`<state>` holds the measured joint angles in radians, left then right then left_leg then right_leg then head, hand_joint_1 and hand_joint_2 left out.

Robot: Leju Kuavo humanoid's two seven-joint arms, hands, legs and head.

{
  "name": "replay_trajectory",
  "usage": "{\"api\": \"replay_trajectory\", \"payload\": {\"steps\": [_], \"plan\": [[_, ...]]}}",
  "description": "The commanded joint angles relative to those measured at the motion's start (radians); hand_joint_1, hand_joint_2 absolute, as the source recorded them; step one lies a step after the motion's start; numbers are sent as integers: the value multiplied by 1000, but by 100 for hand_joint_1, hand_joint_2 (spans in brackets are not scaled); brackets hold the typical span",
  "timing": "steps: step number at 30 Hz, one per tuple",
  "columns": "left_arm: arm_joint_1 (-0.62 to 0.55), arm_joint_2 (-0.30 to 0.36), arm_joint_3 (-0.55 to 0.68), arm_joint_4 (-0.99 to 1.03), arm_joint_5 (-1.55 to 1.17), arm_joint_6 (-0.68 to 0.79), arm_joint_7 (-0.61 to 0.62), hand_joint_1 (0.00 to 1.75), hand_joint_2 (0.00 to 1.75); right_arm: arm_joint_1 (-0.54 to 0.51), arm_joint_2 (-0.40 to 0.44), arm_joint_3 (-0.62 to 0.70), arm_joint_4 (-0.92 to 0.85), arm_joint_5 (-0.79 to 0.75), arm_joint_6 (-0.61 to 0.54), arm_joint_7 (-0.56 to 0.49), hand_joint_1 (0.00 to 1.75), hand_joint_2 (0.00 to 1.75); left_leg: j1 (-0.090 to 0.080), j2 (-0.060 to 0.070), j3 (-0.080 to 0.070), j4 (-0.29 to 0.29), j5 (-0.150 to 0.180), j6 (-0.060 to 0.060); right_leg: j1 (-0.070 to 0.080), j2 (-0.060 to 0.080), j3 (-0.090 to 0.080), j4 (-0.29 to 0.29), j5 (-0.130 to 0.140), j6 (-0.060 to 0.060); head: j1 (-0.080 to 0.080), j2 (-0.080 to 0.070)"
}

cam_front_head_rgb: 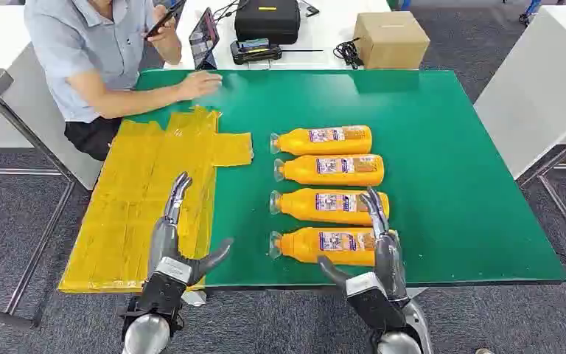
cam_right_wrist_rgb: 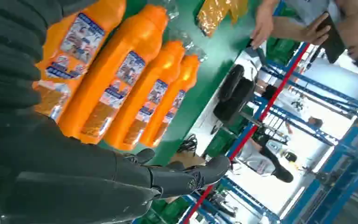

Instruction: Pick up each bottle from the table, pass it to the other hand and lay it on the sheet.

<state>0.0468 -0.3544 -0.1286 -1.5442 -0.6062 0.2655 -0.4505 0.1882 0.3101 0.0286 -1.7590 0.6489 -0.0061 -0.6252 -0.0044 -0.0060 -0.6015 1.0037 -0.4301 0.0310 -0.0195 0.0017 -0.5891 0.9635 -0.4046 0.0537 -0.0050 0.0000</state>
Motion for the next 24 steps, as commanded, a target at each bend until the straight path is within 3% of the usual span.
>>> {"api": "replay_trajectory", "payload": {"steps": [1, 17, 24], "plan": [[-33, 5, 2, 77, 14, -2, -6, 0, 175, -57, -46, 79, 92, 3, -15, 20, 0, 175, 1, 2, 5, -1, -1, -2, 1, 1, 5, -2, -1, -2, 0, 0], [10, 6, 45, 37, -23, 18, -2, 0, 175, 4, -26, -8, 71, -55, -45, 9, 0, 175, 1, 0, 3, -1, -1, -1, 1, 0, 3, -1, -1, -2, 0, 0], [103, 5, 102, -96, -30, -11, 19, 0, 175, 46, 5, 23, 45, -31, -39, 8, 0, 175, 2, 4, 6, 0, -4, -2, 2, 3, 5, 0, -2, -3, 0, 0]]}}
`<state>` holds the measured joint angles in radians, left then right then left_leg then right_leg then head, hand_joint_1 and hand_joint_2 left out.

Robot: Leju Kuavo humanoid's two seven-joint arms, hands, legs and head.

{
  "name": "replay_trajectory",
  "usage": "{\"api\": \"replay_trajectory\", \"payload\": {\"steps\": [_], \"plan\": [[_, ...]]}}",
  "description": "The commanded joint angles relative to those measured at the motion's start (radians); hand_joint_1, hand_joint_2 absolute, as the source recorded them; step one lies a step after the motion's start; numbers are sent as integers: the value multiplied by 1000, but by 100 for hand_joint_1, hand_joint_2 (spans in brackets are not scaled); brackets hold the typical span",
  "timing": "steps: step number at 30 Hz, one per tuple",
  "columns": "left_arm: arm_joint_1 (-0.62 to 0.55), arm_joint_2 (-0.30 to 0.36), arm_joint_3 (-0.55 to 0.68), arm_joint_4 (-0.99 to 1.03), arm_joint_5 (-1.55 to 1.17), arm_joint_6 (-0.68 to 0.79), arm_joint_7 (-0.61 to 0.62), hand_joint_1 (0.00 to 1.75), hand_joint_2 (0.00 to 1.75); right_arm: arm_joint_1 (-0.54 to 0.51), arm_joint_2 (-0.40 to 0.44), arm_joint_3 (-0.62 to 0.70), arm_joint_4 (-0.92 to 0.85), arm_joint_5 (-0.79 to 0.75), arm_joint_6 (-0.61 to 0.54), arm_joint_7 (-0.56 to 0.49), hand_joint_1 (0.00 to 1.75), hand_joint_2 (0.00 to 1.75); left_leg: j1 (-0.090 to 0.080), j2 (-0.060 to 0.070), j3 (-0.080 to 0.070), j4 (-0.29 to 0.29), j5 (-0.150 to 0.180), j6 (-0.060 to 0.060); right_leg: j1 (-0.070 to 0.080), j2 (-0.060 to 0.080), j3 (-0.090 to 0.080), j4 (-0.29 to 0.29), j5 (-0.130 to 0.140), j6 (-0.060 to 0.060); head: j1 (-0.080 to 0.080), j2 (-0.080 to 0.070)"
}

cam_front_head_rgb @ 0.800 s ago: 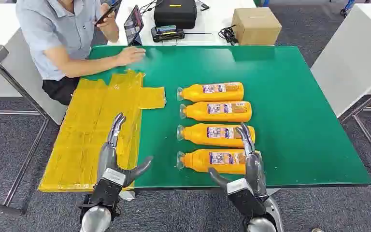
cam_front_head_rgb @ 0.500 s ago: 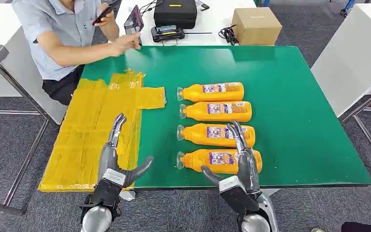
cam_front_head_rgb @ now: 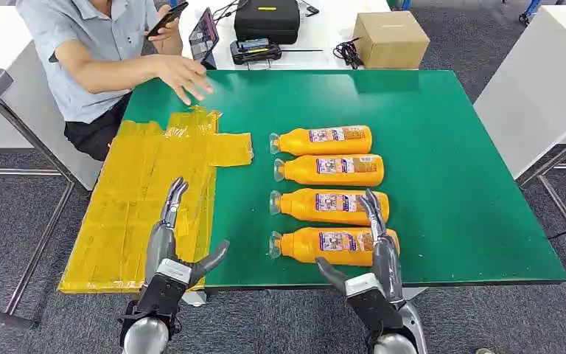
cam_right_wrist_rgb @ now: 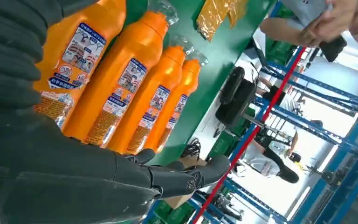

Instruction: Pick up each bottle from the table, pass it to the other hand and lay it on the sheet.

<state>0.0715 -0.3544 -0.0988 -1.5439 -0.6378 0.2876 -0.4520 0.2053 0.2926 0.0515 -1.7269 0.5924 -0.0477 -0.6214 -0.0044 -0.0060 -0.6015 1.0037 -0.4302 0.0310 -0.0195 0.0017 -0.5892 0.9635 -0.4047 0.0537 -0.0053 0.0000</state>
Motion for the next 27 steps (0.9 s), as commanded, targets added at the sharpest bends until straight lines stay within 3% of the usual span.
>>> {"api": "replay_trajectory", "payload": {"steps": [1, 5, 10, 14, 18, 27], "plan": [[78, 5, 72, -97, 2, -33, 20, 0, 175, 29, 22, 1, 13, 25, 2, 4, 0, 175, 1, 3, 4, 0, -3, -2, 1, 3, 4, -1, -2, -2, 0, 0], [73, 5, 74, -92, 2, -32, 20, 0, 175, 25, 22, 1, 18, 25, 1, 4, 0, 175, 1, 1, 2, 0, -1, -1, 1, 0, 2, 0, -1, -2, 0, 0], [110, 5, 140, -138, 5, -55, 14, 0, 175, -7, 32, 70, 61, 59, -14, 15, 0, 175, 3, 3, 10, 1, -5, -4, 4, 2, 9, 0, -4, -6, 0, 0], [98, 5, 191, -103, -2, -95, -14, 0, 175, -28, 17, 104, 110, 52, -76, 38, 0, 175, 1, 6, 4, -1, -2, -2, 1, 5, 3, -1, 0, -2, 0, 0], [79, 5, 168, -56, -17, -86, -26, 0, 175, -30, 4, 50, 145, 7, -86, 22, 0, 175, 2, 0, 6, -2, -1, -2, 2, 0, 6, -2, -1, -3, 0, 0], [27, 5, 96, 9, -28, -83, -6, 0, 175, 18, 5, 14, 43, 17, -66, 34, 0, 175, 1, -4, 5, 0, -1, -2, 2, -4, 6, -1, -3, -3, 1, 0]]}}
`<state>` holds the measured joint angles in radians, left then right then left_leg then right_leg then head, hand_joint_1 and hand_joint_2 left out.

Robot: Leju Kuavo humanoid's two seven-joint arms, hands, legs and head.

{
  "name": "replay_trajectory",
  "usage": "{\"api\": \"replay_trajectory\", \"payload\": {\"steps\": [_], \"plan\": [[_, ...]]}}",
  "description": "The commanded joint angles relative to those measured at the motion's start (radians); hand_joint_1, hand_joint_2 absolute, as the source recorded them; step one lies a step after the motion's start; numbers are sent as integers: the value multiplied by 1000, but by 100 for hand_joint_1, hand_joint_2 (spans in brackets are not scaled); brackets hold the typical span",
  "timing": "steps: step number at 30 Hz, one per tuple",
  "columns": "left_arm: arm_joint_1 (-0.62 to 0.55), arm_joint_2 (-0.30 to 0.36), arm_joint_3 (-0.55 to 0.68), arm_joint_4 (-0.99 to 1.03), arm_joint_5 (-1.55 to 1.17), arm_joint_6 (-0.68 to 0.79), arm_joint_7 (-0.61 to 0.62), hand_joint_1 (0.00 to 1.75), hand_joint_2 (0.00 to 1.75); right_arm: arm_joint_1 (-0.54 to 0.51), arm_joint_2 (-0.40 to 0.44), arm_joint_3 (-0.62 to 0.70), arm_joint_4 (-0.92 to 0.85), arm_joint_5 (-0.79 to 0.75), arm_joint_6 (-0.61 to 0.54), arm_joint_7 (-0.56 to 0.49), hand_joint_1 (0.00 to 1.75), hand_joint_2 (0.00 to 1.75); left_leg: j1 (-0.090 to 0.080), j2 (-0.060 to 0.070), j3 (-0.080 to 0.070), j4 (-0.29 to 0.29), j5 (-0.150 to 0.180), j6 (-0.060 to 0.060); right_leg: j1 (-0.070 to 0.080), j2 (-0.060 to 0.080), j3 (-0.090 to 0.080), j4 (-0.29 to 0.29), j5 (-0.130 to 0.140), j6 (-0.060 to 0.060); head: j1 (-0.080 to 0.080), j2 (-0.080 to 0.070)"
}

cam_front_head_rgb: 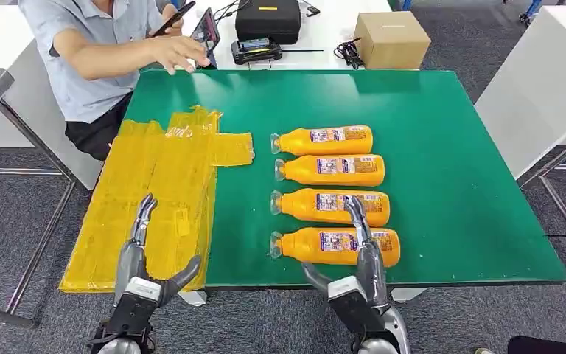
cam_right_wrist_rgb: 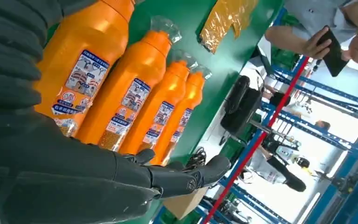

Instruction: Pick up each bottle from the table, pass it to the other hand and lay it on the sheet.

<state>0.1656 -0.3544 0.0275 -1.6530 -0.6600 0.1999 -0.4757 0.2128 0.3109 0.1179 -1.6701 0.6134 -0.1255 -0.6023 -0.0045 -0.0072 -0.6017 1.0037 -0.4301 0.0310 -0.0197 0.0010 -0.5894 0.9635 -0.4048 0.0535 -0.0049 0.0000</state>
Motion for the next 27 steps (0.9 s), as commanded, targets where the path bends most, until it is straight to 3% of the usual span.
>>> {"api": "replay_trajectory", "payload": {"steps": [1, 4, 7, 9, 12, 22, 27], "plan": [[-68, 5, -39, 116, -7, 12, 20, 0, 175, 8, -8, -64, -17, -6, 28, 8, 0, 175, 1, -2, 4, -1, -1, -2, 1, -2, 5, -1, -1, -2, 0, 0], [-62, 5, -66, 91, -15, 22, 34, 0, 175, 0, 2, -66, -23, 8, 59, 9, 0, 175, 0, -1, 2, -1, 0, -1, 1, -2, 3, -1, -1, -1, 0, 0], [-76, 5, -75, 106, 2, 19, 49, 0, 175, -42, -37, -4, 27, 324, -66, 127, 0, 175, 1, 0, 4, 0, -2, -2, 1, -1, 4, 0, -1, -2, 0, 0], [-78, 5, -76, 109, 3, 18, 50, 0, 175, -44, -42, -1, 29, 333, -68, 130, 0, 175, 1, 1, 5, 0, -2, -2, 2, 0, 5, -1, -1, -2, 0, 0], [-80, 5, -88, 127, 28, 14, 55, 0, 175, -51, -91, 26, 40, 516, -137, 216, 0, 175, 1, 1, 3, -1, -1, -1, 1, 0, 4, -2, 0, -1, 0, 0], [-73, 5, -114, 129, 29, 5, 32, 0, 175, -55, -174, 42, 112, 709, -182, 328, 0, 175, 1, 1, 5, -1, -1, -2, 2, 0, 6, -2, -1, -2, 0, 0], [-74, 5, -123, 124, 30, 5, 31, 0, 175, -59, -206, 32, 173, 807, -130, 408, 0, 175, 1, 1, 5, -1, -1, -2, 2, 0, 5, -2, 0, -2, 0, 0]]}}
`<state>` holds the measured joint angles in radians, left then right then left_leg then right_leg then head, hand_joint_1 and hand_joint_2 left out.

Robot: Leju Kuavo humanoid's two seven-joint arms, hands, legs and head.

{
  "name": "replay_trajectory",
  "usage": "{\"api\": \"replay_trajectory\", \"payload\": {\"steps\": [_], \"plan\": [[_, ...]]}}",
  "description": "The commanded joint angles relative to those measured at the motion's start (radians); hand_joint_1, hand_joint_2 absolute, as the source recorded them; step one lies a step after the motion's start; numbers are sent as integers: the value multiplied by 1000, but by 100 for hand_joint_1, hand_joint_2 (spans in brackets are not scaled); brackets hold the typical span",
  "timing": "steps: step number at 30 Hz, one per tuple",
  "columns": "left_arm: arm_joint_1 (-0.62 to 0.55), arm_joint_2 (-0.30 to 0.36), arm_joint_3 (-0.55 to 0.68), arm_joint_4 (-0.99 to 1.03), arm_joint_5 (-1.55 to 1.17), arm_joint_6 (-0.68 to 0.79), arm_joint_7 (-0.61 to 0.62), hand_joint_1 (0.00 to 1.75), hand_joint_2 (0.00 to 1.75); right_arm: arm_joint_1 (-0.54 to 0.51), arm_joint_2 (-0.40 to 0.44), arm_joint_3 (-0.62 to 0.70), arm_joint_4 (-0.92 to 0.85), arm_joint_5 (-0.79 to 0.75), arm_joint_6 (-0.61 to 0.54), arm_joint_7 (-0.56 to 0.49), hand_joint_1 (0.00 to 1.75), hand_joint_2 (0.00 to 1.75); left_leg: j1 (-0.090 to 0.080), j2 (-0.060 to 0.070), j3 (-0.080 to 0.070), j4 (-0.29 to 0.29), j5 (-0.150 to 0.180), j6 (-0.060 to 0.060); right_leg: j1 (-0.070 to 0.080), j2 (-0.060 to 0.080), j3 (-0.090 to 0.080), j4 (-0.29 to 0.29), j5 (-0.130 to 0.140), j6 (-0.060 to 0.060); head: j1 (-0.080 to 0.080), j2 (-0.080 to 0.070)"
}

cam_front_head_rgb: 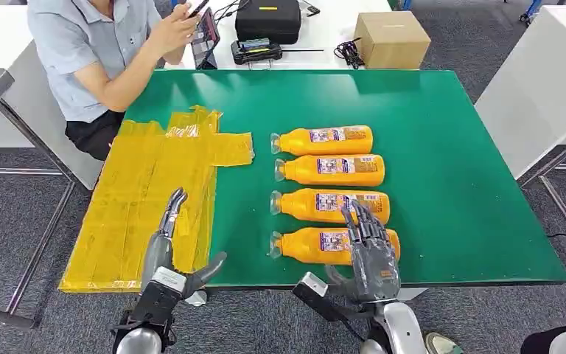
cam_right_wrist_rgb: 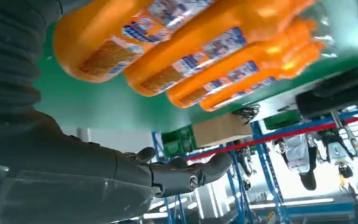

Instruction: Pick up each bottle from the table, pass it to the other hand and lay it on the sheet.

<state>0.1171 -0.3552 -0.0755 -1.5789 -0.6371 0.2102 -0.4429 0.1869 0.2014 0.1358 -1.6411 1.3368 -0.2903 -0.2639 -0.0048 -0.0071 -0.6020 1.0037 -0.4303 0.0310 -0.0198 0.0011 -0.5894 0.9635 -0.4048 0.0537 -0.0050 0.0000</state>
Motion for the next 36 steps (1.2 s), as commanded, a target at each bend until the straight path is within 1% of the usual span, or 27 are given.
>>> {"api": "replay_trajectory", "payload": {"steps": [1, 6, 8, 9, 11, 12, 15, 16, 18, 19, 22, 25, 27, 28, 33, 34, 35, 36], "plan": [[-26, 6, -20, 49, 6, -7, -3, 0, 175, -36, -97, 4, 166, 77, 35, 72, 0, 175, 1, 0, 4, -1, -1, -1, 1, 0, 4, -2, 0, -2, 0, 0], [-25, 6, -27, 55, 12, -22, -5, 0, 175, -56, -110, -24, 231, 121, 34, 109, 0, 175, 2, 0, 6, -1, -2, -2, 2, 0, 6, -2, -1, -2, 0, 0], [-19, 6, -29, 54, 11, -18, -6, 0, 175, -57, -112, -28, 241, 154, 19, 130, 0, 175, 1, 0, 3, -1, 0, -1, 1, 0, 4, -2, 0, -1, 0, 0], [-17, 6, -29, 52, 8, -16, -7, 0, 175, -58, -109, -33, 243, 173, 19, 138, 0, 175, 2, 0, 6, -1, -2, -2, 2, 0, 7, -2, -1, -2, 0, 0], [-15, 6, -27, 47, 4, -18, -7, 0, 175, -58, -107, -42, 250, 196, 19, 148, 0, 175, 1, 0, 3, -1, -1, -1, 1, 0, 4, -2, 0, -2, 0, 0], [-15, 6, -27, 46, 1, -19, -7, 0, 175, -60, -106, -50, 255, 202, 15, 150, 0, 175, 1, 1, 6, -1, -1, -2, 1, 0, 6, -2, -1, -2, 0, 0], [-14, 6, -27, 42, -1, -19, -6, 0, 175, -64, -113, -59, 265, 234, 7, 168, 0, 175, 1, 1, 4, -1, -1, -1, 1, 0, 4, -2, -1, -2, 0, 0], [-13, 6, -28, 40, -1, -20, -5, 0, 175, -65, -113, -59, 266, 234, 3, 171, 0, 175, 2, 1, 6, -1, -2, -2, 2, 0, 6, -2, -1, -2, 0, 0], [-11, 6, -29, 35, -5, -25, -2, 0, 175, -70, -118, -67, 270, 234, -1, 175, 0, 175, 1, 0, 3, -1, -1, -1, 1, 0, 3, -1, 0, -1, 0, 0], [-12, 6, -30, 36, -5, -25, -2, 0, 175, -73, -118, -66, 271, 234, 0, 176, 0, 175, 1, 1, 5, -1, -2, -2, 1, 1, 5, -1, -1, -2, 0, 0], [-12, 6, -32, 37, -7, -25, -1, 0, 175, -79, -120, -70, 277, 234, -6, 186, 0, 175, 1, 1, 3, -1, -1, -1, 1, 0, 3, -1, -1, -2, 0, 0], [-12, 6, -38, 36, -8, -26, 0, 0, 175, -86, -114, -88, 287, 234, -7, 180, 0, 175, 1, 1, 6, -1, -2, -2, 2, 0, 6, -1, -1, -3, 0, 0], [-11, 6, -43, 31, -9, -27, 0, 0, 175, -89, -115, -91, 290, 234, -16, 178, 0, 175, 0, 0, 2, -1, 0, -1, 1, 0, 3, -1, 0, -1, 0, 0], [-11, 6, -44, 28, -10, -28, 1, 0, 175, -90, -113, -95, 289, 234, -23, 175, 0, 175, 1, 0, 4, -1, -1, -2, 1, 0, 5, -1, -1, -2, 0, 0], [-11, 6, -55, 21, -17, -33, 7, 0, 175, -99, -99, -110, 282, 234, -34, 162, 0, 175, 1, 0, 3, -1, -1, -1, 1, 0, 3, -1, -1, -2, 0, 0], [-11, 6, -57, 21, -19, -33, 8, 0, 175, -102, -95, -110, 283, 227, -38, 150, 0, 175, 2, 1, 5, 0, -2, -2, 2, 0, 6, -1, -2, -3, 0, 0], [-11, 6, -59, 20, -20, -34, 9, 0, 175, -105, -92, -108, 282, 227, -38, 149, 0, 175, 1, 1, 3, 0, -1, -1, 1, 0, 3, -1, -1, -2, 0, 0], [-11, 6, -61, 18, -21, -35, 10, 0, 175, -107, -89, -108, 284, 226, -40, 146, 0, 175, 1, 1, 5, 0, -2, -2, 2, 1, 5, 0, -2, -3, 0, 0]]}}
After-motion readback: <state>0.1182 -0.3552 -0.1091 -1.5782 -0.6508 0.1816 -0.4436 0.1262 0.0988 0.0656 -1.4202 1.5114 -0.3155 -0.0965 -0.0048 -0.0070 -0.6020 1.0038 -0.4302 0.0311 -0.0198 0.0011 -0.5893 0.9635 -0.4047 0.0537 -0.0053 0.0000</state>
